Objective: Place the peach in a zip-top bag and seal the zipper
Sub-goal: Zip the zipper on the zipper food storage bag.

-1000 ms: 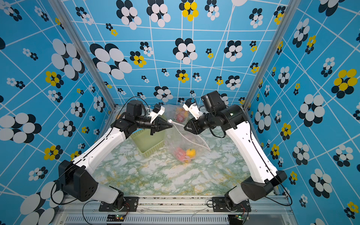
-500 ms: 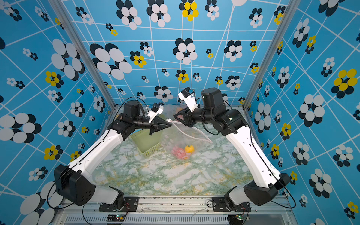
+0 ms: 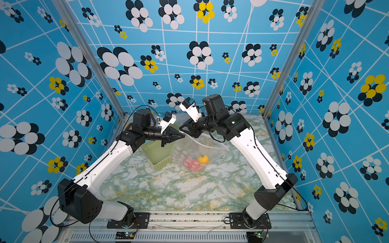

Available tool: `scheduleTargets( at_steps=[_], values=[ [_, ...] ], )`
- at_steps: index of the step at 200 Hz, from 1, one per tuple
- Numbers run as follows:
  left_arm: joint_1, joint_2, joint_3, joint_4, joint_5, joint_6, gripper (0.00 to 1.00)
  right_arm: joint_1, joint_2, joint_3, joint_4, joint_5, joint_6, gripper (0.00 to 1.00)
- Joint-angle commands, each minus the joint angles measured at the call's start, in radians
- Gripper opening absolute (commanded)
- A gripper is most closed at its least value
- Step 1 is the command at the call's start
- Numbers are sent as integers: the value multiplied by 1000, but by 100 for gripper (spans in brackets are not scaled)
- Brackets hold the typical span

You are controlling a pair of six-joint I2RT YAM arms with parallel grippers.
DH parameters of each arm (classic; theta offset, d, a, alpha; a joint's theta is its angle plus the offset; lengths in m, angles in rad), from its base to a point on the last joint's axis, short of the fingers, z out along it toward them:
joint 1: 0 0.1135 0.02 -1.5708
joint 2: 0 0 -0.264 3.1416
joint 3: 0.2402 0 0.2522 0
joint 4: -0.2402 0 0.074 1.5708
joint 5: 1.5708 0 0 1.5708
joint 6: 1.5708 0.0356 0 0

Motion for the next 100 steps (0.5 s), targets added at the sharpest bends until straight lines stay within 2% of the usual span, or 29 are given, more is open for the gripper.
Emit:
scheduleTargets(
  at_steps=[1,43,100],
  values=[
    [6,-11,-5,31,27,-3,0,6,-1,9,-34,-42,-40,37],
    [6,-10,-3,30,38,-1,0,5,10,-5,-32,-30,-44,33],
    [7,-8,0,33,34,-8,0,5,21,-8,-40,-47,-47,33]
  ],
)
